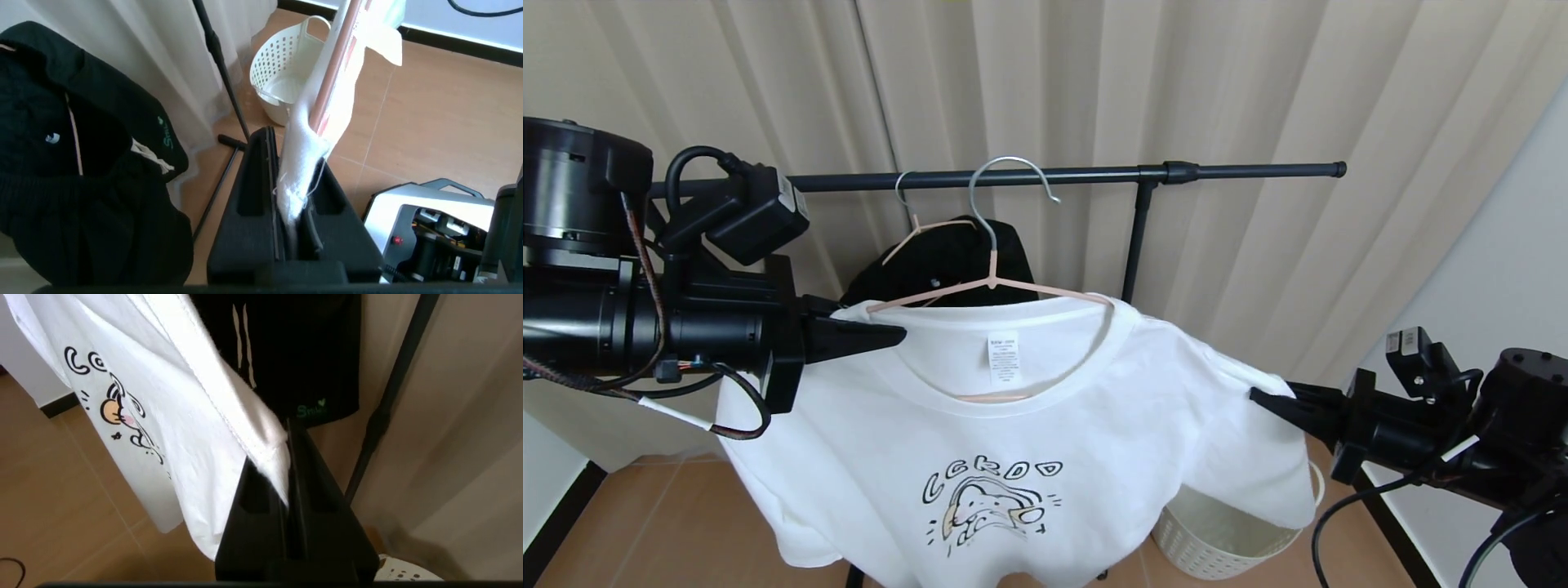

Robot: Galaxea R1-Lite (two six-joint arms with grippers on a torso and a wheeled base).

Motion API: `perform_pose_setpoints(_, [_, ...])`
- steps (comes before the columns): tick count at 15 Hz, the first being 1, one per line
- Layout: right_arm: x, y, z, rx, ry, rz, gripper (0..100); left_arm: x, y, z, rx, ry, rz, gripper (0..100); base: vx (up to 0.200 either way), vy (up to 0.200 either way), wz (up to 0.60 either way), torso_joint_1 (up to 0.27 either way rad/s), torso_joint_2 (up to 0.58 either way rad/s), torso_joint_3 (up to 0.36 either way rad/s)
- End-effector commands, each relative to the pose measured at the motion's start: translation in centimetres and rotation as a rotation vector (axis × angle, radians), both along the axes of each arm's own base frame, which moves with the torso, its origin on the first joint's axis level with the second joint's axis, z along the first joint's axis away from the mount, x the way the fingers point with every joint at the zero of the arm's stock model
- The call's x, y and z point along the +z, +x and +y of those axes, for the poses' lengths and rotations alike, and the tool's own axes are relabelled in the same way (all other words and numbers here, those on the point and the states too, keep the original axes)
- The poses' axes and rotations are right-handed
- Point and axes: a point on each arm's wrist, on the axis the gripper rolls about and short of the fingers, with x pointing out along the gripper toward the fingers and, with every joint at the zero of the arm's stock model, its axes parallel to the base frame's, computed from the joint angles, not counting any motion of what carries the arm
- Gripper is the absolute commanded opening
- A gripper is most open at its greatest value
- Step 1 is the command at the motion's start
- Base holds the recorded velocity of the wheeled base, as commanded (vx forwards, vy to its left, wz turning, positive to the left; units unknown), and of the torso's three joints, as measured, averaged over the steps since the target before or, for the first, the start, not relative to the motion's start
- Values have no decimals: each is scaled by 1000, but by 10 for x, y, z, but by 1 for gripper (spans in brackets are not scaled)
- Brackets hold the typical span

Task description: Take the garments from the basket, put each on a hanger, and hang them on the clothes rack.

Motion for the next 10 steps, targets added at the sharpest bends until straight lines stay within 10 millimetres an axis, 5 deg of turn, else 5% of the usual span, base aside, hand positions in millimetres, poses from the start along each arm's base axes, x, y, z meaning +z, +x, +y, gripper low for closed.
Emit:
perform_pose_setpoints(1, [4, -5, 1, 7, 0, -14, 100, -1, 1, 0, 0, 0, 4, 0, 0, 0, 0, 0, 0, 0])
perform_pose_setpoints(10, [24, -23, 12, 51, -23, -134, 100, -8, 1, 11, 50, -1, 36, 0, 0, 0, 0, 0, 0, 0])
